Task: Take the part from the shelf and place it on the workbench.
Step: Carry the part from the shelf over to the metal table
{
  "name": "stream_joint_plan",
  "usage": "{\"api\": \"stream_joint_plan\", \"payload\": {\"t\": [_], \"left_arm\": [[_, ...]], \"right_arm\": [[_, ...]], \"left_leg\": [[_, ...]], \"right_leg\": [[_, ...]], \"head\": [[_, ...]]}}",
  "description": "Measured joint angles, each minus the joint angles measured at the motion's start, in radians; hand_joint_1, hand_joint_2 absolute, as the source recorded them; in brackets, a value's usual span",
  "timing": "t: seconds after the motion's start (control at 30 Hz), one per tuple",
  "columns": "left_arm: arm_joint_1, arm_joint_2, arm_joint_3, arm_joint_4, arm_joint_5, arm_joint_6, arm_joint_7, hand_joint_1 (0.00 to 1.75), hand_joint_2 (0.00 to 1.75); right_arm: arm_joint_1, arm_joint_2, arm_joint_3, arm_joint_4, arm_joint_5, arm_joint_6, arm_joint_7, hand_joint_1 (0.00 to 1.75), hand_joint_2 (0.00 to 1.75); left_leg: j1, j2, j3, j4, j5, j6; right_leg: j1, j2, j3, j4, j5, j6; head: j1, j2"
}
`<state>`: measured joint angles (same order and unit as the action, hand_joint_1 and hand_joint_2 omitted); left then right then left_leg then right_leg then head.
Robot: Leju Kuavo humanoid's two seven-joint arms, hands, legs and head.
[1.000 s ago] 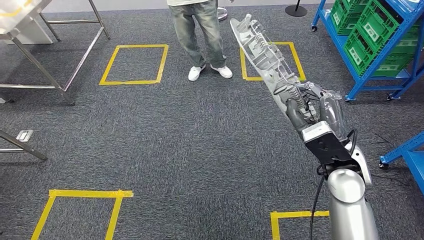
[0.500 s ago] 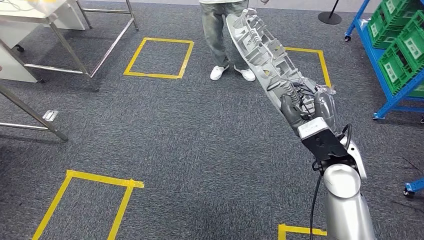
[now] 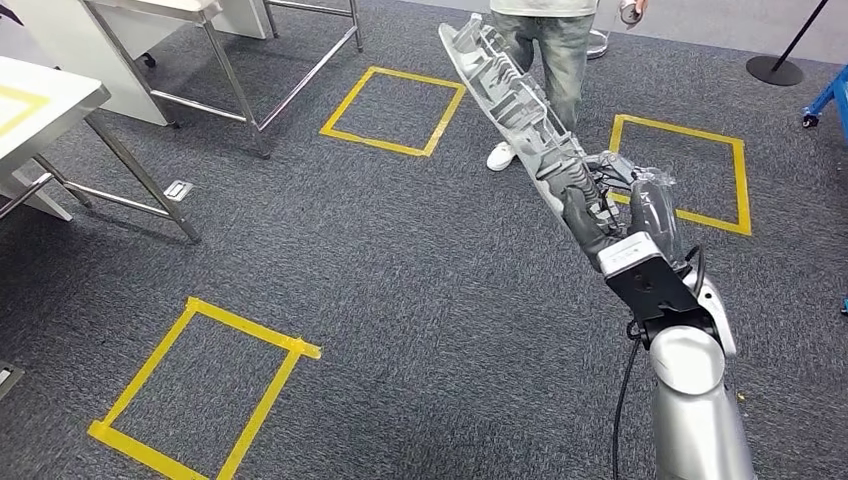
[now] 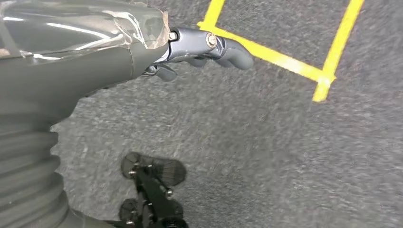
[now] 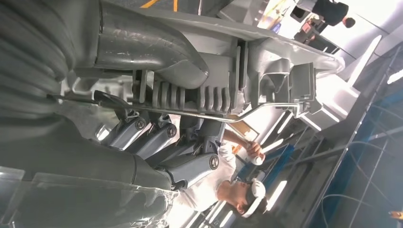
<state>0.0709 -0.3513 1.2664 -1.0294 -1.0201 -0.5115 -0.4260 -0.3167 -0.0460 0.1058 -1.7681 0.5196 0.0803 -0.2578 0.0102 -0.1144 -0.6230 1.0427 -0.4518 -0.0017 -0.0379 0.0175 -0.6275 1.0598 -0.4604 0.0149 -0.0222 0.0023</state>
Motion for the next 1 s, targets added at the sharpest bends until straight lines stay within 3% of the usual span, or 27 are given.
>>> {"api": "stream_joint_plan", "payload": {"t": [0.07, 0.1, 0.17, 0.2, 0.23, 0.27, 0.3, 0.33, 0.4, 0.43, 0.5, 0.57, 0.63, 0.7, 0.73, 0.77, 0.83, 0.87, 0.9, 0.93, 1.0], "left_arm": [[0.001, 0.000, 0.001, 0.000, 0.005, 0.003, 0.002, 0.00, 1.75], [0.000, 0.000, 0.000, 0.000, 0.006, 0.005, 0.004, 0.00, 1.75], [-0.002, 0.000, -0.002, 0.000, 0.010, 0.008, 0.008, 0.00, 1.75], [-0.001, -0.001, -0.004, 0.000, 0.013, 0.008, 0.010, 0.00, 1.75], [0.000, -0.001, -0.004, 0.000, 0.017, 0.008, 0.012, 0.00, 1.75], [0.002, -0.001, -0.005, -0.001, 0.021, 0.008, 0.013, 0.00, 1.75], [0.003, -0.001, -0.006, -0.002, 0.027, 0.008, 0.015, 0.00, 1.75], [0.003, 0.000, -0.006, -0.006, 0.032, 0.008, 0.017, 0.00, 1.75], [0.001, 0.002, -0.011, -0.012, 0.043, 0.009, 0.022, 0.00, 1.75], [0.000, 0.003, -0.014, -0.015, 0.047, 0.010, 0.024, 0.00, 1.75], [0.005, 0.003, -0.018, -0.019, 0.054, 0.011, 0.027, 0.00, 1.75], [0.009, 0.000, -0.021, -0.022, 0.058, 0.011, 0.029, 0.00, 1.75], [0.007, -0.003, -0.028, -0.023, 0.062, 0.013, 0.032, 0.00, 1.75], [0.007, -0.005, -0.037, -0.023, 0.067, 0.014, 0.039, 0.00, 1.75], [0.008, -0.006, -0.041, -0.023, 0.069, 0.014, 0.041, 0.00, 1.75], [0.010, -0.006, -0.045, -0.023, 0.071, 0.014, 0.044, 0.00, 1.75], [0.014, -0.006, -0.048, -0.023, 0.074, 0.013, 0.048, 0.00, 1.75], [0.015, -0.006, -0.049, -0.023, 0.076, 0.013, 0.051, 0.00, 1.75], [0.016, -0.005, -0.049, -0.023, 0.077, 0.013, 0.053, 0.00, 1.75], [0.016, -0.005, -0.049, -0.023, 0.077, 0.014, 0.054, 0.00, 1.75], [0.019, -0.004, -0.049, -0.023, 0.078, 0.019, 0.056, 0.00, 1.75]], "right_arm": [[-0.002, 0.001, 0.000, 0.000, 0.000, 0.000, 0.000, 1.75, 1.75], [-0.003, 0.001, 0.000, 0.000, 0.000, 0.000, 0.000, 1.75, 1.75], [-0.005, 0.001, -0.001, 0.000, 0.000, 0.000, 0.000, 1.75, 1.75], [-0.005, 0.001, -0.001, 0.001, 0.000, 0.000, 0.000, 1.75, 1.75], [-0.005, 0.002, -0.001, 0.002, 0.000, 0.000, 0.000, 1.75, 1.75], [-0.005, 0.002, -0.001, 0.003, 0.000, 0.000, 0.000, 1.75, 1.75], [-0.005, 0.002, 0.000, 0.003, -0.001, 0.001, -0.001, 1.75, 1.75], [-0.005, 0.002, 0.001, 0.004, -0.003, 0.001, -0.002, 1.75, 1.75], [-0.005, 0.002, 0.002, 0.004, -0.006, 0.001, -0.005, 1.75, 1.75], [-0.005, 0.002, 0.002, 0.005, -0.007, 0.001, -0.006, 1.75, 1.75], [-0.006, 0.004, 0.002, 0.006, -0.007, 0.001, -0.007, 1.75, 1.75], [-0.007, 0.005, 0.003, 0.006, -0.008, 0.001, -0.008, 1.75, 1.75], [-0.006, 0.005, 0.002, 0.007, -0.008, 0.001, -0.008, 1.75, 1.75], [-0.004, 0.004, 0.002, 0.008, -0.007, 0.001, -0.007, 1.75, 1.75], [-0.003, 0.004, 0.002, 0.008, -0.007, 0.001, -0.007, 1.75, 1.75], [-0.003, 0.004, 0.003, 0.008, -0.007, 0.001, -0.008, 1.75, 1.75], [-0.005, 0.002, 0.004, 0.010, -0.009, 0.000, -0.011, 1.75, 1.75], [-0.007, 0.001, 0.005, 0.011, -0.010, 0.000, -0.013, 1.75, 1.75], [-0.009, 0.001, 0.006, 0.013, -0.011, -0.001, -0.015, 1.75, 1.75], [-0.011, 0.001, 0.007, 0.014, -0.012, -0.001, -0.016, 1.75, 1.75], [-0.015, 0.002, 0.011, 0.017, -0.013, -0.001, -0.018, 1.75, 1.75]], "left_leg": [[0.001, 0.053, -0.028, 0.058, -0.030, -0.007], [0.000, 0.084, -0.058, 0.116, -0.055, -0.009], [0.002, 0.109, -0.129, 0.246, -0.104, -0.010], [0.002, 0.111, -0.151, 0.282, -0.110, -0.007], [0.000, 0.112, -0.154, 0.280, -0.098, -0.003], [-0.003, 0.115, -0.135, 0.238, -0.069, 0.006], [-0.011, 0.130, -0.100, 0.168, -0.032, 0.019], [-0.023, 0.159, -0.064, 0.100, -0.008, 0.034], [-0.046, 0.207, -0.021, 0.015, 0.009, 0.055], [-0.052, 0.213, -0.018, 0.007, 0.004, 0.058], [-0.050, 0.186, -0.004, -0.016, 0.012, 0.063], [-0.040, 0.157, 0.024, -0.048, 0.029, 0.068], [-0.033, 0.127, 0.036, -0.061, 0.037, 0.070], [-0.031, 0.093, 0.037, -0.061, 0.036, 0.069], [-0.029, 0.075, 0.039, -0.060, 0.035, 0.066], [-0.026, 0.059, 0.040, -0.057, 0.032, 0.062], [-0.019, 0.030, 0.035, -0.037, 0.018, 0.045], [-0.017, 0.018, 0.027, -0.021, 0.009, 0.035], [-0.016, 0.008, 0.018, -0.008, 0.002, 0.027], [-0.015, 0.000, 0.011, 0.000, -0.003, 0.023], [-0.010, -0.008, 0.005, 0.003, -0.007, 0.018]], "right_leg": [[0.002, -0.013, 0.005, -0.002, -0.002, -0.012], [0.007, -0.021, 0.006, -0.002, -0.004, -0.016], [0.015, -0.039, 0.008, -0.002, -0.009, -0.022], [0.020, -0.049, 0.008, -0.002, -0.011, -0.025], [0.024, -0.058, 0.010, -0.002, -0.013, -0.028], [0.028, -0.067, 0.014, -0.002, -0.016, -0.030], [0.031, -0.075, 0.019, -0.003, -0.019, -0.032], [0.034, -0.085, 0.025, -0.005, -0.023, -0.033], [0.037, -0.107, 0.032, -0.011, -0.027, -0.030], [0.038, -0.120, 0.035, -0.015, -0.028, -0.028], [0.040, -0.136, 0.045, -0.022, -0.030, -0.023], [0.040, -0.093, 0.036, 0.009, -0.045, -0.022], [0.034, -0.035, -0.023, 0.120, -0.084, -0.022], [0.026, -0.021, -0.091, 0.229, -0.112, -0.013], [0.020, -0.020, -0.105, 0.240, -0.105, -0.002], [0.014, -0.019, -0.098, 0.211, -0.082, 0.012], [-0.003, 0.004, -0.050, 0.086, -0.021, 0.043], [-0.009, 0.017, -0.029, 0.037, -0.001, 0.046], [-0.012, 0.027, -0.017, 0.008, 0.009, 0.043], [-0.010, 0.030, -0.015, 0.002, 0.008, 0.032], [-0.006, 0.013, -0.012, 0.002, 0.006, 0.012]], "head": [[-0.006, 0.000], [-0.008, 0.000], [-0.011, 0.000], [-0.011, 0.000], [-0.011, 0.000], [-0.011, 0.000], [-0.011, 0.000], [-0.010, 0.000], [-0.011, 0.000], [-0.011, 0.000], [-0.011, 0.000], [-0.009, 0.000], [-0.006, 0.000], [-0.004, 0.000], [-0.004, 0.000], [-0.004, 0.000], [-0.002, 0.000], [-0.001, 0.000], [-0.001, 0.000], [-0.001, 0.000], [-0.003, 0.000]]}}
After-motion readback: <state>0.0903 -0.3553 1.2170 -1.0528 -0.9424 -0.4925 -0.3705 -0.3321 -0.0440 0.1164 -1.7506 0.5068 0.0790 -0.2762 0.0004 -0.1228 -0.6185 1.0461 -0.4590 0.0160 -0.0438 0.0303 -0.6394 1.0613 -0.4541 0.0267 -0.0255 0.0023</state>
